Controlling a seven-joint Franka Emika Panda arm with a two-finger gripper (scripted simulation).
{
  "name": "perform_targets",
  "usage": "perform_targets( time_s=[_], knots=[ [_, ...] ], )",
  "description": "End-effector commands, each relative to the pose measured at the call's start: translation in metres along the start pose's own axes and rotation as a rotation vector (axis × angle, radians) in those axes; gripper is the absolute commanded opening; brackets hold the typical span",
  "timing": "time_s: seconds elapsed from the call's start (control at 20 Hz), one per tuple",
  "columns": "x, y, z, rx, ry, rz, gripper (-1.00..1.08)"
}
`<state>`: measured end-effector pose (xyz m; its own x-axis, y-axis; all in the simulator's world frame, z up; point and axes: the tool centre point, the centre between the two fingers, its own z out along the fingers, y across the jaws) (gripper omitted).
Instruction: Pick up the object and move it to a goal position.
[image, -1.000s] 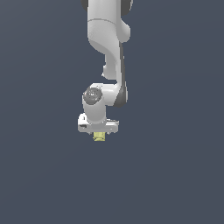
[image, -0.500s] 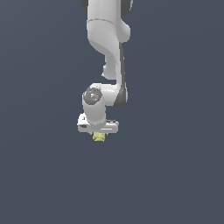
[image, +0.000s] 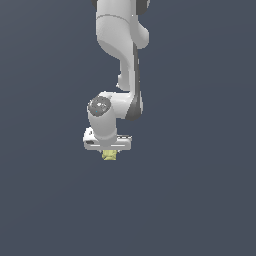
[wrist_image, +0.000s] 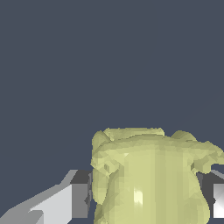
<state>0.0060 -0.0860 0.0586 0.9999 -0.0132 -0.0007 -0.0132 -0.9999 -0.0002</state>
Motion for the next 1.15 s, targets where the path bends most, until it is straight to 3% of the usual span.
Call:
perform_targets(
  time_s=[0.0, 0.6, 1.1],
  knots=[
    [0.002, 0.012, -0.013, 0.000, 0.001, 0.001, -1.00],
    [0.019, 0.086, -0.097, 0.000, 0.001, 0.000, -1.00],
    [0.025, 0.107, -0.121, 0.000, 0.001, 0.000, -1.00]
  ],
)
